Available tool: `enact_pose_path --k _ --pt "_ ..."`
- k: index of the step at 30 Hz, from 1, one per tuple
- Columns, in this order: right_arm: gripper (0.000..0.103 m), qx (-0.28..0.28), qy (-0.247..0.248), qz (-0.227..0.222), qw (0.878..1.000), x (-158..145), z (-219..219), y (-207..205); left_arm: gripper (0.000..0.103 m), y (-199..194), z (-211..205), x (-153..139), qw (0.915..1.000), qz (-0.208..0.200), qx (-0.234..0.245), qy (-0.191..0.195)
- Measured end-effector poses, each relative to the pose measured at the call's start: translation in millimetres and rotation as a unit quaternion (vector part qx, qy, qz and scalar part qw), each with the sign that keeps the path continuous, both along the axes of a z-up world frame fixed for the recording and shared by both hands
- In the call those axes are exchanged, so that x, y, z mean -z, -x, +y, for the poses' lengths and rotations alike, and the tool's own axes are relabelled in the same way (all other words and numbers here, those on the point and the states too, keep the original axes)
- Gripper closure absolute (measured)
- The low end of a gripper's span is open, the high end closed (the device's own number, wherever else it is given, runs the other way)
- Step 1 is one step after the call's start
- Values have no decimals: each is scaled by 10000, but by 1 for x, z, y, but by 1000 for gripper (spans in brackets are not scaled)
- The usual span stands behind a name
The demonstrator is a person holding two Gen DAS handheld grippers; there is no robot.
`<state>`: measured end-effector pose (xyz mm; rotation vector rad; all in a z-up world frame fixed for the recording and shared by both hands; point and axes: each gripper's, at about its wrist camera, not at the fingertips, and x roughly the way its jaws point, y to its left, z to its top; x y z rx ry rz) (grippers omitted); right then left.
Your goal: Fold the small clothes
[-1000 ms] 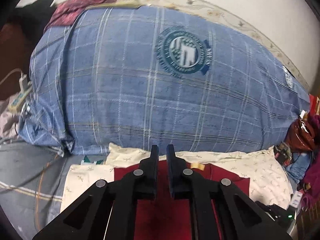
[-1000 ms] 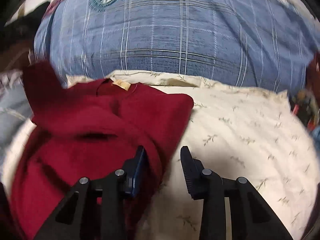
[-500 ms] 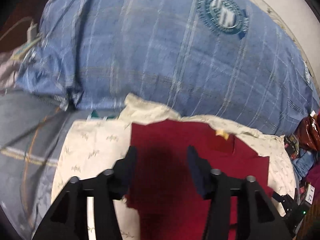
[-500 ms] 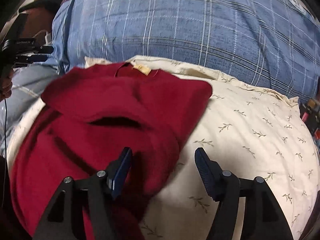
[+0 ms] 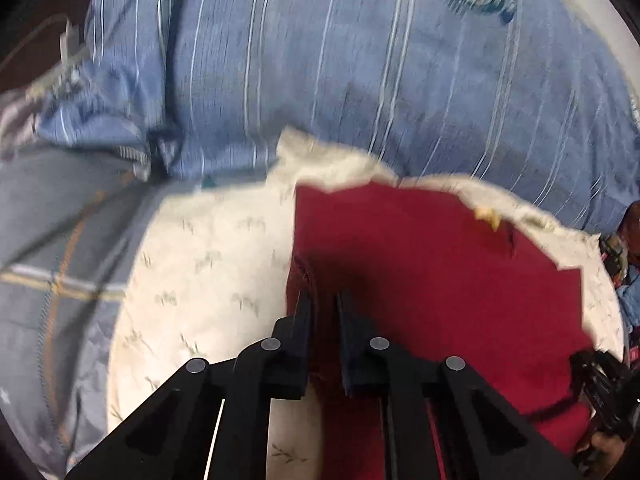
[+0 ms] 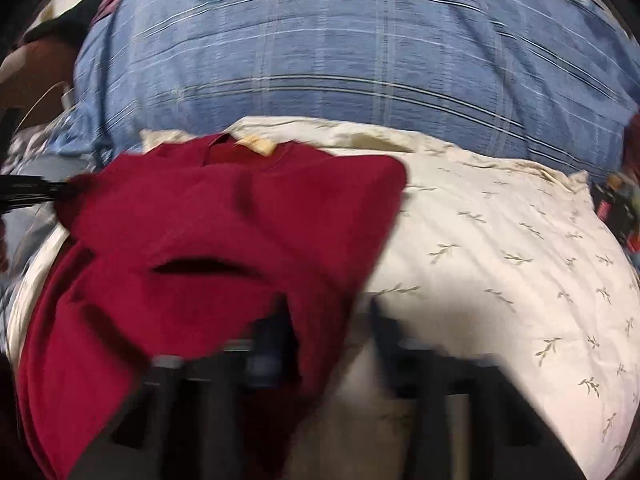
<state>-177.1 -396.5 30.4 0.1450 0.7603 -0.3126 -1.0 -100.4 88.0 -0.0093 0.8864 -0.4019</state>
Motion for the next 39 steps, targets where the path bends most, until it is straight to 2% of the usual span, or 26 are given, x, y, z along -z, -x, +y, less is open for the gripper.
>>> enact_pose_path --k 2,5,6,7,10,11,12,13,14,16,17,18,22,24,25,26,28,29,31,33,36,37,38,39 --pt "87 173 -237 -364 9989 -10 -9 9 94 1 -4 -17 9998 -155 40 118" --pt "91 391 117 -843 9956 -32 -10 26 96 2 -12 -36 9987 -346 116 352" --pt "91 383 218 -848 9954 -35 -9 28 97 2 -16 -38 9982 -411 145 408" --pt "91 338 299 -760 9961 -34 -9 30 97 3 -19 -35 9981 -435 167 411" --pt "88 229 308 135 9992 -13 -10 29 97 -6 -27 3 9997 -124 171 142" --pt "77 183 244 422 9986 -7 -12 31 97 -8 -28 17 9999 66 143 65" --pt "69 150 187 511 9984 -8 -15 37 97 -13 -28 34 9996 270 95 -23" --pt "66 161 154 433 9988 -15 -17 41 97 -17 -27 48 9991 398 61 -90" --pt "61 263 117 256 9993 -24 -22 48 97 -18 -24 58 9990 449 80 -44" --pt "44 680 -7 -236 9974 -47 -38 60 96 -24 -26 61 9991 403 77 82" --pt "30 772 -127 -385 9962 -51 -44 61 96 -26 -26 60 9990 430 71 85" --pt "27 881 -364 -527 9940 -53 -54 56 96 -29 -28 59 9991 421 60 70" --pt "27 979 -1108 -592 9872 -36 -74 12 96 -26 -31 58 9995 295 73 -79" --pt "27 940 -1380 -64 9859 -14 -79 -23 96 -22 -31 59 9995 302 52 -91" --pt "28 879 -1498 86 9848 -5 -80 -33 96 -20 -30 59 9995 308 49 -81" --pt "32 834 -1643 134 9828 4 -82 -42 96 -16 -29 55 9993 352 46 -81" --pt "67 744 -1542 -13 9852 2 -85 -51 95 -14 -26 50 9992 387 72 -40" --pt "93 657 -1376 -4 9883 -3 -84 -52 95 -15 -25 49 9992 397 91 -30" --pt "93 604 -913 -103 9939 -14 -81 -50 92 -17 -24 49 9992 387 125 -30" --pt "93 655 -375 68 9971 -10 -82 -54 91 -18 -25 53 9991 394 157 -21" --pt "90 814 -621 268 9944 4 -91 -52 90 -17 -29 57 9993 325 136 -93" --pt "85 905 -644 209 9936 0 -93 -47 90 -15 -30 56 9994 298 132 -126" --pt "71 1075 -765 169 9911 -8 -93 -38 88 -14 -31 55 9994 287 131 -143" --pt "70 1118 -854 97 9900 -14 -92 -32 84 -12 -30 54 9994 282 144 -152"
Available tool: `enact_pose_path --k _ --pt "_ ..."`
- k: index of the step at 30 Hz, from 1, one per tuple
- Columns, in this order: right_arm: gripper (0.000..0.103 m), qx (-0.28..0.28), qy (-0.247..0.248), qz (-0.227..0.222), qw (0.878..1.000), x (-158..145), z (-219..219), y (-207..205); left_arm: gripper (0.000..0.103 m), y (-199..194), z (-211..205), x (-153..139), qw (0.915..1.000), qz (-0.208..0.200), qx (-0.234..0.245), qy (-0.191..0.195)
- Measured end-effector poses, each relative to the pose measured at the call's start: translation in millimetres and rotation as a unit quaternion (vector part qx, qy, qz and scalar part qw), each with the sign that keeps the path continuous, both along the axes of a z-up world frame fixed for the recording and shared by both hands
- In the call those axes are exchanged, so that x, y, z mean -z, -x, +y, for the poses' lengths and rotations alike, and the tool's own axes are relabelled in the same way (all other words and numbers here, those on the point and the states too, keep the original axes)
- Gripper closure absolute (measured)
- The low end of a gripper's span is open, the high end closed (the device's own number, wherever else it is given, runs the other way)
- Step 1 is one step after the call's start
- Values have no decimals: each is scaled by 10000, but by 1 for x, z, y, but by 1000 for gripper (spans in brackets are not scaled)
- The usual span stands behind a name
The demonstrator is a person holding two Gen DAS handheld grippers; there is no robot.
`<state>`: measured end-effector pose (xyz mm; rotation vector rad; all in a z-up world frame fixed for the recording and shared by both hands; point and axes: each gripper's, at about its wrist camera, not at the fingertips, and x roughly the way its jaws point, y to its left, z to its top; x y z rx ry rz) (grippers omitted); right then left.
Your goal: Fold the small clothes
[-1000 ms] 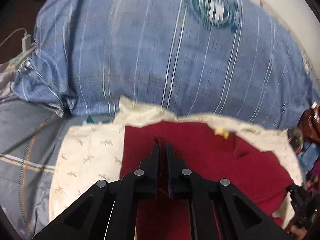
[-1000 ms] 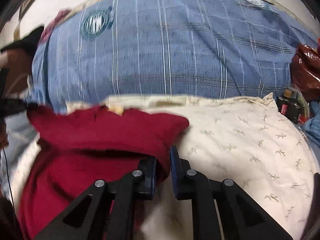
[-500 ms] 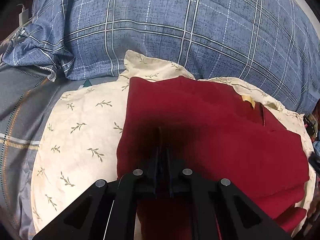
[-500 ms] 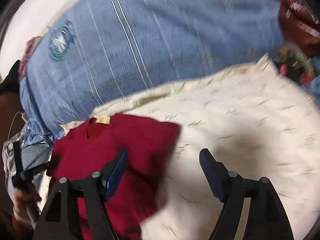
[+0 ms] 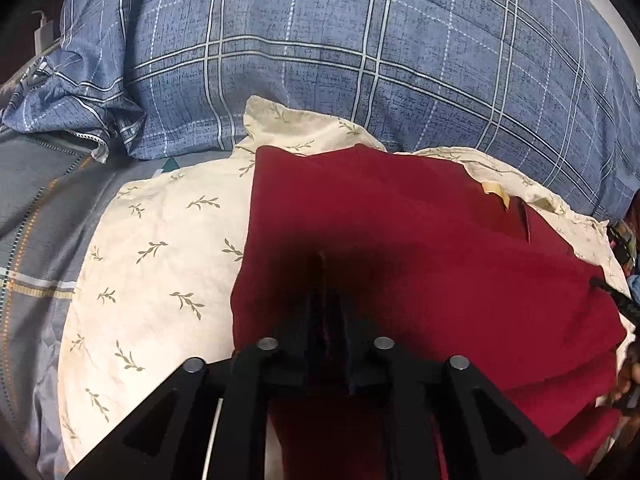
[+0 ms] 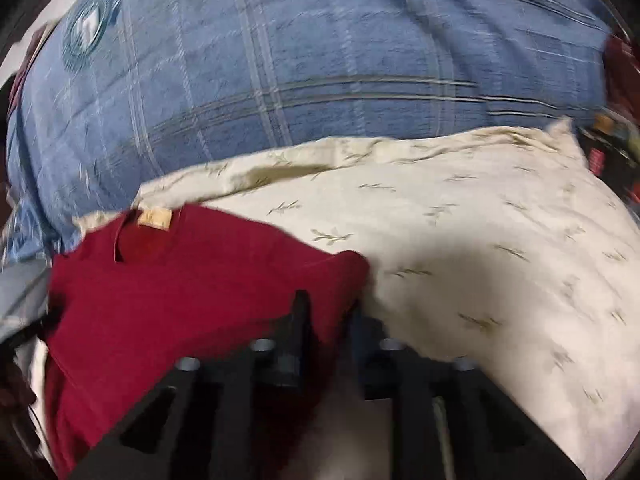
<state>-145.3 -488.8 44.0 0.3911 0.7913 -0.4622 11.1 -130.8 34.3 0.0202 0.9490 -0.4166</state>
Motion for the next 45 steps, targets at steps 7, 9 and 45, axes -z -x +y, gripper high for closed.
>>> enact_pose_path --k 7,9,45 --pt "74 -1252 718 327 9890 -3 72 13 79 4 -3 1 10000 -42 -39 -64" --pt "74 -1094 1086 724 9854 17 77 21 79 6 -3 1 9999 -54 -58 -88" --pt "38 -974 181 217 9948 -19 85 48 33 92 69 -23 9993 57 -184 334"
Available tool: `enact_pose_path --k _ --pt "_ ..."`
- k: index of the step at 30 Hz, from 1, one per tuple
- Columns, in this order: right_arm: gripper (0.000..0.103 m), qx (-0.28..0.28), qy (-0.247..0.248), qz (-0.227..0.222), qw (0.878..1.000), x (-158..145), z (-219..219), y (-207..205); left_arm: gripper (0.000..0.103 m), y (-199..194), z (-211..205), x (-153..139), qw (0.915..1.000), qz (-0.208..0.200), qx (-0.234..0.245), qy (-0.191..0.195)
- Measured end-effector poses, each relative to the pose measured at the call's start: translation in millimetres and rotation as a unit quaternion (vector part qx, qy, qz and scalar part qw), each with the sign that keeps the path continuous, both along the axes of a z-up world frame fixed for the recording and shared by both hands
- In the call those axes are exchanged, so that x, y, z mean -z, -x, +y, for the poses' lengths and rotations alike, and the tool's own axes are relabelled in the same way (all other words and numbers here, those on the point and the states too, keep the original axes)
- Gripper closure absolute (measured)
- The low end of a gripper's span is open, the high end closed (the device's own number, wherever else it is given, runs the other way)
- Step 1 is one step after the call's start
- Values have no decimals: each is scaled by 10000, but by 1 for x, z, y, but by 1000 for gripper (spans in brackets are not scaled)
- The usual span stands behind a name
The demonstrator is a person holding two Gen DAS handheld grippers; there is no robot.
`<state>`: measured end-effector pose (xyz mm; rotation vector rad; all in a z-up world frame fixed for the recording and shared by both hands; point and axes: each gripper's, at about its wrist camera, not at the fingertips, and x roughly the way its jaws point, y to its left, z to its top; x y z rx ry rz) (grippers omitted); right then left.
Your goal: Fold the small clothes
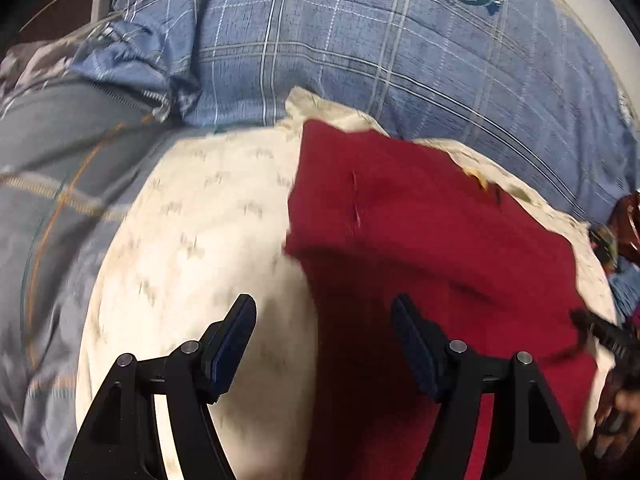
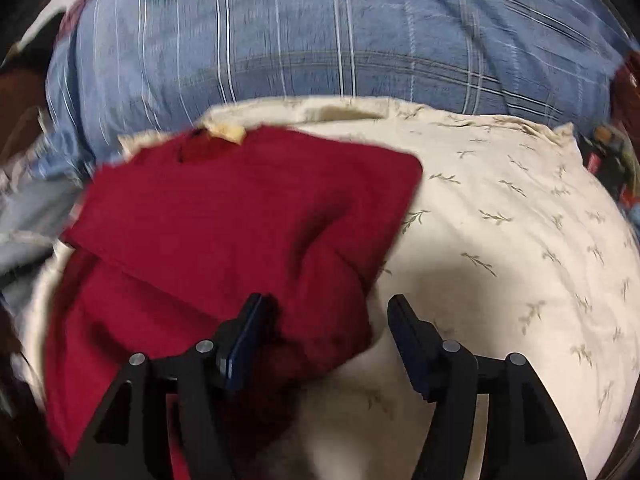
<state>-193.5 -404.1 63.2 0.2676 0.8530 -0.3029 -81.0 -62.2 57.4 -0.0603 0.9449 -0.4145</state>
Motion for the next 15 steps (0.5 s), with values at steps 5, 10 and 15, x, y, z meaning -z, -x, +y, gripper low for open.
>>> enact_pose_path --k 5,10,15 --pt "28 -194 12 -160 9997 -18 21 50 33 49 34 -6 9999 24 108 -55" --pt "27 -416 -198 55 9989 -8 43 96 33 94 55 -1 9997 158 17 -167" --pt "27 -427 -373 186 9982 12 66 120 33 127 57 -1 9995 62 -7 -294"
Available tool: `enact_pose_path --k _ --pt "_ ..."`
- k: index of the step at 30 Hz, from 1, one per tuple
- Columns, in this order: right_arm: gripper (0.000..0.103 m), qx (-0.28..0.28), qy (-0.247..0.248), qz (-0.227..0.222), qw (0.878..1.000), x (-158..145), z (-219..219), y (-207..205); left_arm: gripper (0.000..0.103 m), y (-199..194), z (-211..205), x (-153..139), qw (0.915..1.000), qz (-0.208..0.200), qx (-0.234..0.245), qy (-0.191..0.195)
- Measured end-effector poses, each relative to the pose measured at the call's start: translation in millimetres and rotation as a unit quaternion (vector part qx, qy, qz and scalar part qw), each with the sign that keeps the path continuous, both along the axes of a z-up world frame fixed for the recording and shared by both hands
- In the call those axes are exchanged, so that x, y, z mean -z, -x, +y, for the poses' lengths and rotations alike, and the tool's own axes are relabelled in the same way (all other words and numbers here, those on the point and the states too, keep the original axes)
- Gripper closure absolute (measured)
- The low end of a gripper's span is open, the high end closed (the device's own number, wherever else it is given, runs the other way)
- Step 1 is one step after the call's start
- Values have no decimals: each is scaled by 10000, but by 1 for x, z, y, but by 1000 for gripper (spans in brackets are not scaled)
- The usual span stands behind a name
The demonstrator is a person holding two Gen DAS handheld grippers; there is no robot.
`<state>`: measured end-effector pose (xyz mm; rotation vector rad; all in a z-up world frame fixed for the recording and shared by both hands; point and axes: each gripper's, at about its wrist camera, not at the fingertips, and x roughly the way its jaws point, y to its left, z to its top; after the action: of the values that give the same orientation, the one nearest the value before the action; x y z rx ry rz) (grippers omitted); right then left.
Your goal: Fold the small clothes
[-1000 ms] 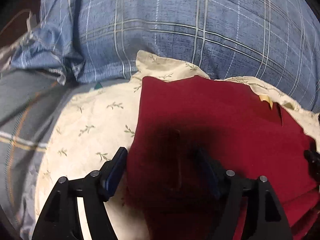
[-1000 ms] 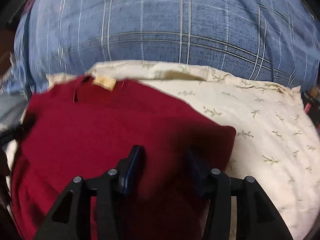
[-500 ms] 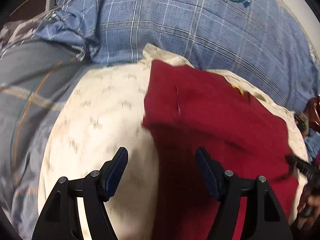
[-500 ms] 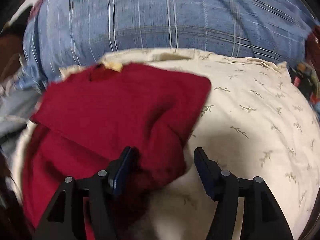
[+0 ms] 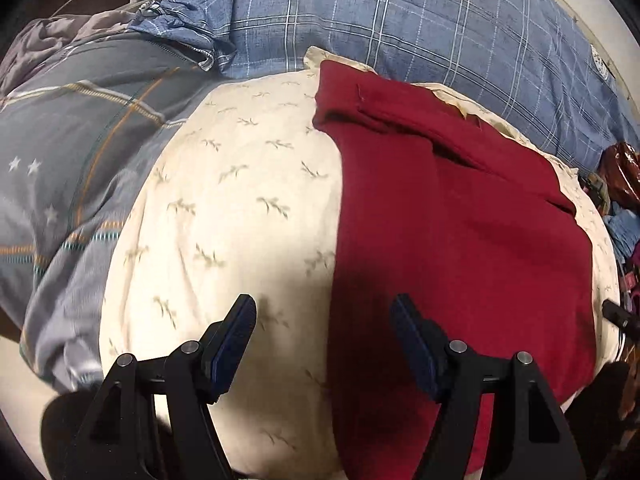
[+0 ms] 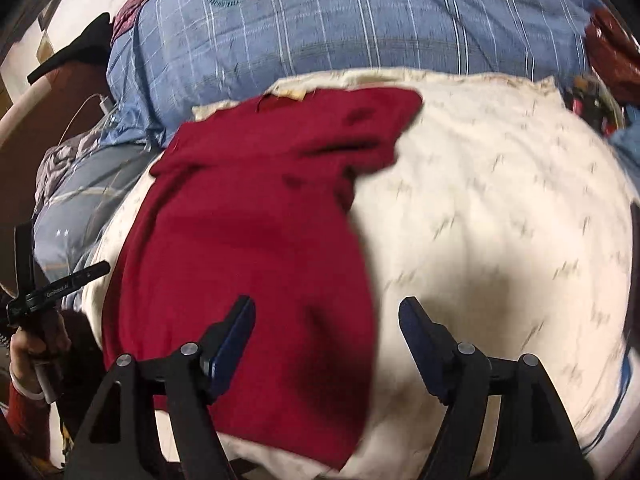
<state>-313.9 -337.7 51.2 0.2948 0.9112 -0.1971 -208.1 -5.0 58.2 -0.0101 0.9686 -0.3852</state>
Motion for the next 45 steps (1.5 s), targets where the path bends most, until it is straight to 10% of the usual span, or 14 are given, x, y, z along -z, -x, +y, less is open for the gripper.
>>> enact_pose_path --k 45 --pt "24 615 -237 96 9978 25 -10 35 33 32 12 30 9975 519 -61 481"
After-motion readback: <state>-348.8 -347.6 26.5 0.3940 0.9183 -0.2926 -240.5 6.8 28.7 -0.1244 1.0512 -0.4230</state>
